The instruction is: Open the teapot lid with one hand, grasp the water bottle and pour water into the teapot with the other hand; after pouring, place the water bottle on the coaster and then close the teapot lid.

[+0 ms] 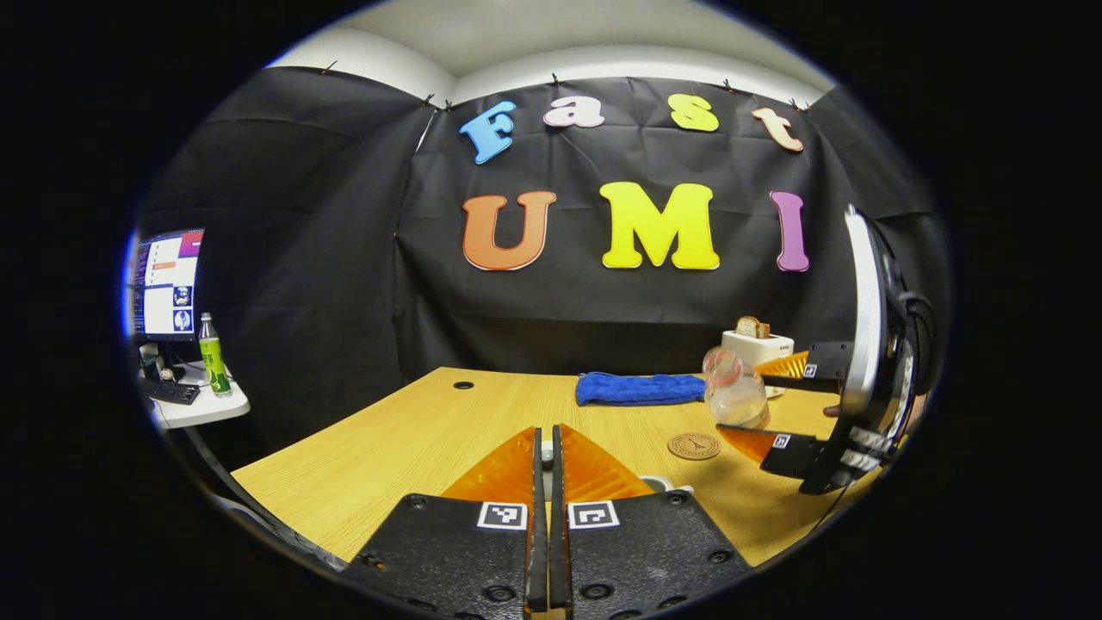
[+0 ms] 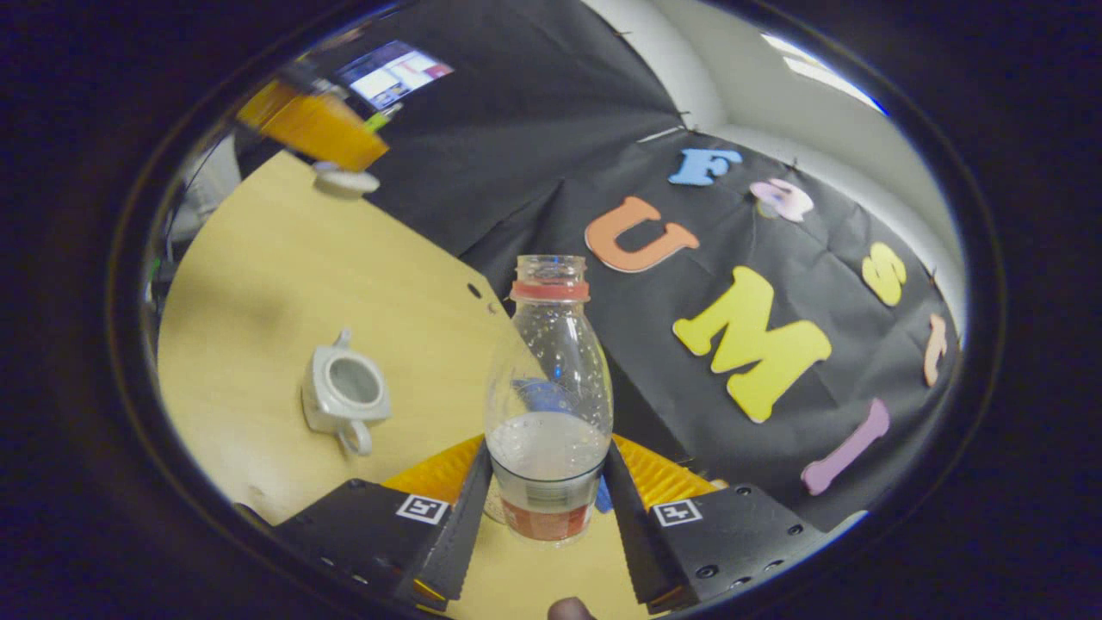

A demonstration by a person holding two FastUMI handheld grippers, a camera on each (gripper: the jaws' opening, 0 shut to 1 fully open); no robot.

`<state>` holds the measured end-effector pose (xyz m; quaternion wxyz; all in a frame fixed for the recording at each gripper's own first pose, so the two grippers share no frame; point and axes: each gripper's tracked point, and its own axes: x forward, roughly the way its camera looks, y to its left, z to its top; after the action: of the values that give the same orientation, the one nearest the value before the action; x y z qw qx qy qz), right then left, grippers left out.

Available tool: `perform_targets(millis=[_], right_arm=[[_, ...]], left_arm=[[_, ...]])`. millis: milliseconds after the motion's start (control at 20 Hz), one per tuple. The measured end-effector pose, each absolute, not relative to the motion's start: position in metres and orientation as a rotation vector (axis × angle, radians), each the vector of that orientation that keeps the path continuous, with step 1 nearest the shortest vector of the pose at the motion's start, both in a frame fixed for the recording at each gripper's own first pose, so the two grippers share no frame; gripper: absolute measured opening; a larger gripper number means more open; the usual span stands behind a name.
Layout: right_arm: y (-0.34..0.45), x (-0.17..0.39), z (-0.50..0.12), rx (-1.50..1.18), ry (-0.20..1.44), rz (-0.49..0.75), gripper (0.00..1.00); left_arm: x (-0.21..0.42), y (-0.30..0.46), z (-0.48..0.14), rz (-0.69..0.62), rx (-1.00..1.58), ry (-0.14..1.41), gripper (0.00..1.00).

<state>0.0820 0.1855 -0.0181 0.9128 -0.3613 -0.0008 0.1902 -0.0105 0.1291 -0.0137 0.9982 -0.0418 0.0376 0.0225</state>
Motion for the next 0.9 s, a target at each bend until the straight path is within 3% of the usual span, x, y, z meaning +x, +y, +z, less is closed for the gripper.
perform_targets(millis=[450, 900], right_arm=[[0.143, 0.137, 0.022, -0.12, 0.12, 0.381, 0.72], [0.143, 0.201, -0.034, -0.028, 0.209, 0.357, 0.71]], left_arm=[[-0.007, 0.113, -0.011, 0.031, -0.092, 0.077, 0.04], [-0.009, 0.118, -0.013, 0.054, -0.076, 0.087, 0.04]])
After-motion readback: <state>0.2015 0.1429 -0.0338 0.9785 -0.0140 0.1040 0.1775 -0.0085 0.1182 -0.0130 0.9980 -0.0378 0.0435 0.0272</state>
